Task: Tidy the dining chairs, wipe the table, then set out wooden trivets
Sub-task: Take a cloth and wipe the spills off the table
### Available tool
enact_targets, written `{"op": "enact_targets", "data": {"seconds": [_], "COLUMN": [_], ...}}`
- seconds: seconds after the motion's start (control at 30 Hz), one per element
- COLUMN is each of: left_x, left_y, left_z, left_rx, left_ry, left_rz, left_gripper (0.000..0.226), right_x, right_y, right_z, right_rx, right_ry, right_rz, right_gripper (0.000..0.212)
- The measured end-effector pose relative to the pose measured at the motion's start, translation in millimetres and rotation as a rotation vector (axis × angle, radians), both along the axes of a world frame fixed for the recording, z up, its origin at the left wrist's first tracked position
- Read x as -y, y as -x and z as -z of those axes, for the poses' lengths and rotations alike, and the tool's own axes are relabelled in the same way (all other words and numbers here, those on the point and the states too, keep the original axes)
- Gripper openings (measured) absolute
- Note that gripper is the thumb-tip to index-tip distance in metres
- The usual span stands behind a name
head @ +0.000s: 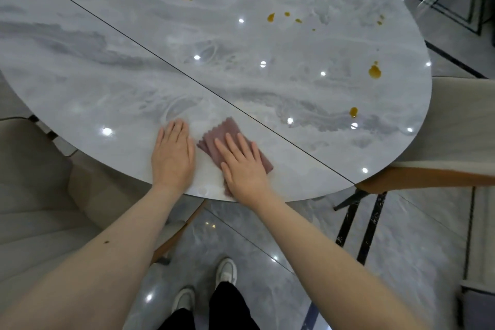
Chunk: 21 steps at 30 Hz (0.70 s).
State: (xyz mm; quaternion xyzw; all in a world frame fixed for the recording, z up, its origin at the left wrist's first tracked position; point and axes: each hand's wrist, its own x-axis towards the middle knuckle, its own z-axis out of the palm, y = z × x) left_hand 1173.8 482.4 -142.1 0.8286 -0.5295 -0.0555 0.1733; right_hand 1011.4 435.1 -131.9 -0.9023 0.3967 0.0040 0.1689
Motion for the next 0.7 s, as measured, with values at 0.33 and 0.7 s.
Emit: {"op": "enact_targets", "data": {"seconds": [0.33,0.7], "left_x": [3.5,2.6], "left_y": [34.5,33.3], "left_z": [7.2,5.6], "left_rx": [-0.087,-0.124], "left_ry": [0.036,0.075], "left_rz": [0.089,0.095], "left_gripper": [0.056,0.043], "right_x": [40.4,-31.2], "right_y": [69.2,68.9], "right_z": [8.3,2.5], "right_rx": [-0.080,0.003], "right_ry": [0.064,0.028], "right_rz": [0.431,0.094], "right_gripper": [0.053,0.056]}}
